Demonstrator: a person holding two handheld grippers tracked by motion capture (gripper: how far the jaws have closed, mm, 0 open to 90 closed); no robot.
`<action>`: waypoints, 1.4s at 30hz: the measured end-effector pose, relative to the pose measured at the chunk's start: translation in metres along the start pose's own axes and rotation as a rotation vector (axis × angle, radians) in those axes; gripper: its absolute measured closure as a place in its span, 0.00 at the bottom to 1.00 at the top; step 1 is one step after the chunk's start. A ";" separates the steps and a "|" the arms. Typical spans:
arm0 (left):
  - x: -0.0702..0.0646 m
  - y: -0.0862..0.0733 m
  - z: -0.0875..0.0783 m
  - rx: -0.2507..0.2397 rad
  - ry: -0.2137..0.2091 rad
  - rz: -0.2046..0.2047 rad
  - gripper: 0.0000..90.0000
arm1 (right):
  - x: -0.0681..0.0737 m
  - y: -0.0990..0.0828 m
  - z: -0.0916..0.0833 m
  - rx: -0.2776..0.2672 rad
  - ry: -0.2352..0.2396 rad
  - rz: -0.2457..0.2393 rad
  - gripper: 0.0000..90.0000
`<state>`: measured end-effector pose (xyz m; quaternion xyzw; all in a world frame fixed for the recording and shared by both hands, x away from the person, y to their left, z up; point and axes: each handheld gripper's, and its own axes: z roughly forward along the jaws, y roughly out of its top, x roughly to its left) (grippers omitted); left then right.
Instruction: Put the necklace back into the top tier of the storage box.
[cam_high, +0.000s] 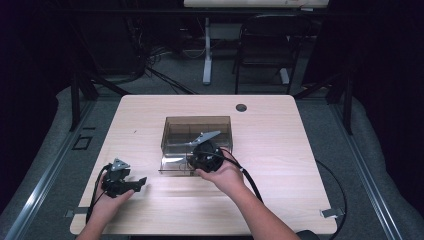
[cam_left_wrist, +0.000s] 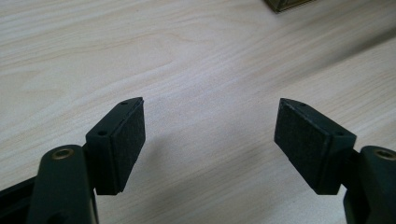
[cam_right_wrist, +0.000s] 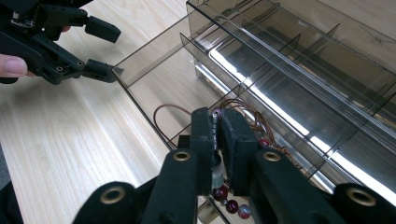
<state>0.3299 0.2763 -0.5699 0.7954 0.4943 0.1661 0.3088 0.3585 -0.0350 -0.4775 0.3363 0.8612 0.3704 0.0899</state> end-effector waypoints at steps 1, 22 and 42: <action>0.000 0.000 0.000 0.000 0.000 0.001 0.28 | 0.000 0.000 0.000 -0.007 0.001 0.006 0.90; 0.000 0.000 0.000 0.003 0.001 -0.001 0.28 | -0.005 -0.003 -0.019 -0.042 0.005 0.012 0.72; 0.001 0.000 0.000 0.006 0.001 0.000 0.28 | -0.009 -0.017 -0.043 -0.046 -0.093 -0.032 0.66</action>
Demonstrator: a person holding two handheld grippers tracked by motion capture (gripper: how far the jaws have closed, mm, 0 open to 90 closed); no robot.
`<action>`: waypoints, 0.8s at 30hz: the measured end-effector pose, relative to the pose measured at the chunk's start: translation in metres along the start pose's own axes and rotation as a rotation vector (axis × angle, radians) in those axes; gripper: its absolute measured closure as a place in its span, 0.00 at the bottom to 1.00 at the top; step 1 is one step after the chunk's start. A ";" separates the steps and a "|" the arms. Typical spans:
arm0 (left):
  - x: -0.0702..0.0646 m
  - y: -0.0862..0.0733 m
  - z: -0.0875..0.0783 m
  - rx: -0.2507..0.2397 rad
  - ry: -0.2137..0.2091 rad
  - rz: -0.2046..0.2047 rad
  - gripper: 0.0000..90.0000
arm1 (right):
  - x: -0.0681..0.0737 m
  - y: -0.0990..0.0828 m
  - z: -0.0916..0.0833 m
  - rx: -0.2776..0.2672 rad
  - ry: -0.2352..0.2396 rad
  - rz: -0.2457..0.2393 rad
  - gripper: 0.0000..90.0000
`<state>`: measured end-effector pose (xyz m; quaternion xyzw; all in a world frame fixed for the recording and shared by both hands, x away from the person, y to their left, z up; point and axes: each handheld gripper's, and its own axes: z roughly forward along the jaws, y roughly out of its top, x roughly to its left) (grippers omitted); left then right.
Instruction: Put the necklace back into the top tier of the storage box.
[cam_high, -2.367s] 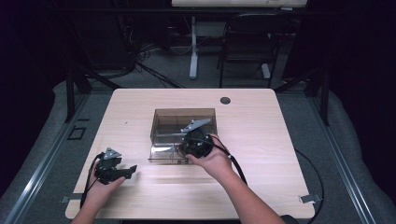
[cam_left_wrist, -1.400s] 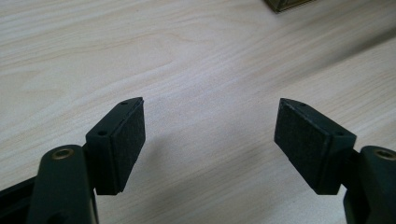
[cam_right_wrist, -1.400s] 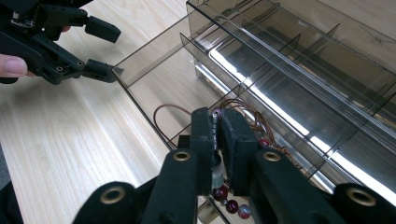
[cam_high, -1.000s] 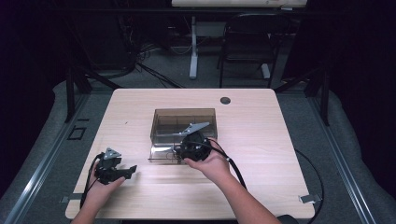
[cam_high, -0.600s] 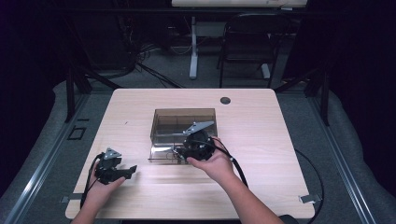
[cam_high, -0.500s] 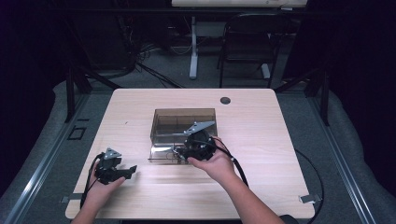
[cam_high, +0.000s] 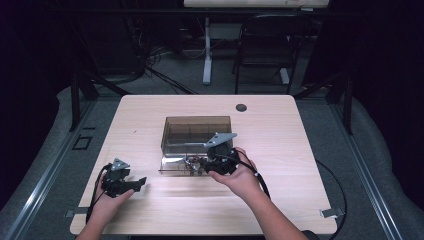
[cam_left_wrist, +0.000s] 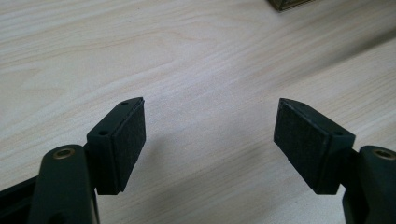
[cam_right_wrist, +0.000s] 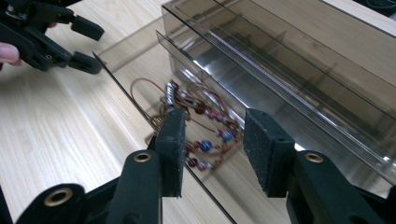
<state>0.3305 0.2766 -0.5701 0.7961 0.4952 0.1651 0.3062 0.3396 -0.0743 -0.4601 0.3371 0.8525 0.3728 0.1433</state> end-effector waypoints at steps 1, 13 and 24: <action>0.000 0.000 0.000 -0.001 0.000 -0.001 0.28 | -0.001 -0.002 -0.001 -0.005 -0.001 0.001 0.66; 0.000 0.000 0.000 0.002 0.001 0.000 0.29 | -0.024 -0.027 -0.028 -0.030 -0.051 0.064 0.66; 0.000 -0.001 0.000 0.003 0.002 -0.001 0.29 | -0.037 -0.053 -0.039 -0.036 -0.100 0.107 0.65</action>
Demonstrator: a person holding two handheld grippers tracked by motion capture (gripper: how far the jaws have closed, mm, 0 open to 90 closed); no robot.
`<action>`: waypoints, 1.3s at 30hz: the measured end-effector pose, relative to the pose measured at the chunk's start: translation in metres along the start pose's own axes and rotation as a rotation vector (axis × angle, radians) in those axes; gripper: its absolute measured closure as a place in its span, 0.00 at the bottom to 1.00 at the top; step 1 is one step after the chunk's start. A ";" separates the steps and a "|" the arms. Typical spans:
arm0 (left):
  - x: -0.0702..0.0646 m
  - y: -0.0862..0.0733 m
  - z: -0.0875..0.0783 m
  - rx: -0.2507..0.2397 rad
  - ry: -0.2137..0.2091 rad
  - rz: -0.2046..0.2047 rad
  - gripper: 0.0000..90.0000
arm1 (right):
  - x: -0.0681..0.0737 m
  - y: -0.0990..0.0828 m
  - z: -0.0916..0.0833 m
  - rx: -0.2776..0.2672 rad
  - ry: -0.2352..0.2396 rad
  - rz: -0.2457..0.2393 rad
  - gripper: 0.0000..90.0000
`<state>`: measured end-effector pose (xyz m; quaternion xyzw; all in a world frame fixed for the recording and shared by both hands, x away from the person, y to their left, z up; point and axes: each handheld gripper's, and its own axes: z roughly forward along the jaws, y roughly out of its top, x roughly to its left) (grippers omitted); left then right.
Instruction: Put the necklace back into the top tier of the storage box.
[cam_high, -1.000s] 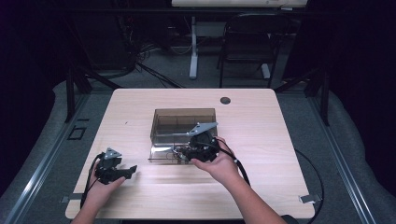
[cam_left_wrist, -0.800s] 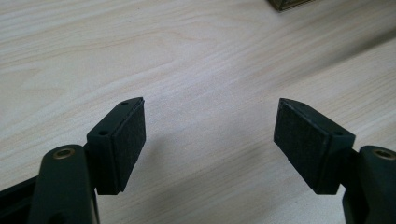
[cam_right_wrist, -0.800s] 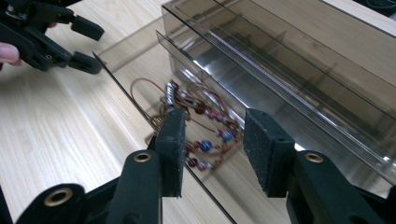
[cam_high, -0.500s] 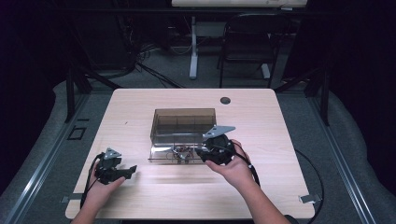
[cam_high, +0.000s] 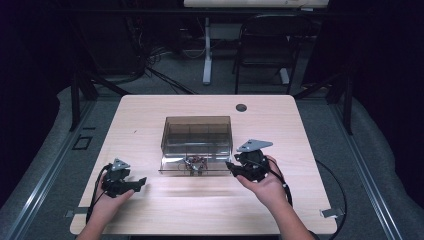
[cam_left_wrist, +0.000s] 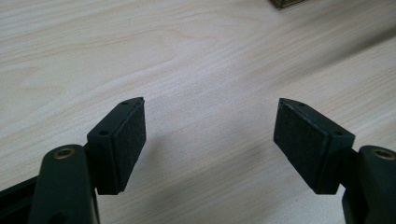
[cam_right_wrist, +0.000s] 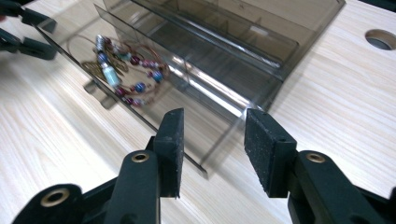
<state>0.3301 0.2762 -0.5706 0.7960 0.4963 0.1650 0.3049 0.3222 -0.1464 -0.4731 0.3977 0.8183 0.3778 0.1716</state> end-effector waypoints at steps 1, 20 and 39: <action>0.000 0.000 0.000 0.000 0.000 0.000 0.29 | -0.001 -0.003 0.000 -0.005 -0.005 0.001 0.65; 0.000 0.000 0.000 0.005 0.001 0.006 0.29 | -0.022 -0.050 -0.012 -0.022 -0.066 0.061 0.65; -0.001 0.000 0.001 0.000 0.003 0.004 0.29 | -0.027 -0.072 0.000 0.001 -0.082 0.067 0.64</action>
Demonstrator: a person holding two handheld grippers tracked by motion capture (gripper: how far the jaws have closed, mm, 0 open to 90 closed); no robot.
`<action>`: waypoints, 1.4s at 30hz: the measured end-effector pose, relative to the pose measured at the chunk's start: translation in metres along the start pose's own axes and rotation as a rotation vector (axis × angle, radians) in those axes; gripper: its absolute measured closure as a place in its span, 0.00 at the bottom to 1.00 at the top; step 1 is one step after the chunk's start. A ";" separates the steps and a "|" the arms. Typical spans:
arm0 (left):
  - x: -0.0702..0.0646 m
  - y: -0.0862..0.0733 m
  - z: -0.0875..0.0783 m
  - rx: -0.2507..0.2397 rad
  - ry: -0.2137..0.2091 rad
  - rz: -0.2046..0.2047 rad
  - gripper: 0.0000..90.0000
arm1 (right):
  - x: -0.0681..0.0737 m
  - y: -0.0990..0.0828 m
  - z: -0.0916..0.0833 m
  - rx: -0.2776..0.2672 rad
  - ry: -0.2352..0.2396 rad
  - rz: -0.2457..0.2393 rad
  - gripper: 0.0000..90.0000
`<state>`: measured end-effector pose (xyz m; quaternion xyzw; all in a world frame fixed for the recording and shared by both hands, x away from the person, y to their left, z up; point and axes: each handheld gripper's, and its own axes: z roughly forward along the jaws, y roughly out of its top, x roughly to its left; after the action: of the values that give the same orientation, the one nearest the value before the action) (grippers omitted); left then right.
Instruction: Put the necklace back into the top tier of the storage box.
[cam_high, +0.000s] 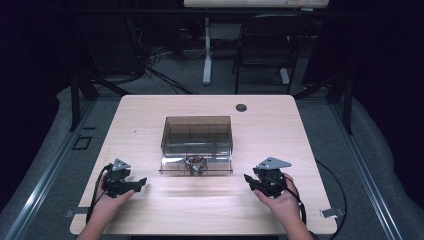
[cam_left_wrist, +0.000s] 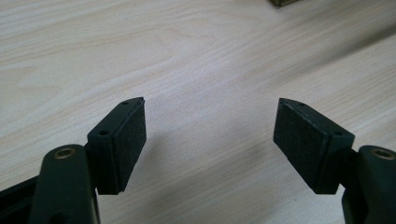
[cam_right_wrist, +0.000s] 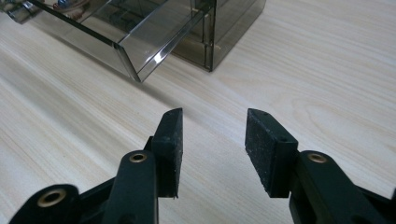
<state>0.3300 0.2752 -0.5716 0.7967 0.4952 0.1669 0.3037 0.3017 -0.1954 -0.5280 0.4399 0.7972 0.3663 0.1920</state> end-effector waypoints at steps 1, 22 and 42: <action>0.000 0.000 0.000 0.000 0.000 0.001 0.29 | 0.000 -0.001 0.001 -0.001 0.003 0.005 0.64; 0.000 0.001 -0.001 0.003 -0.007 0.003 0.29 | 0.013 -0.011 0.018 0.045 0.025 -0.019 0.63; 0.000 0.001 0.001 -0.001 -0.007 0.005 0.29 | 0.011 -0.014 0.025 0.066 0.023 0.008 0.62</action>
<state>0.3308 0.2749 -0.5718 0.7983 0.4921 0.1652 0.3053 0.3038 -0.1807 -0.5546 0.4449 0.8092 0.3455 0.1667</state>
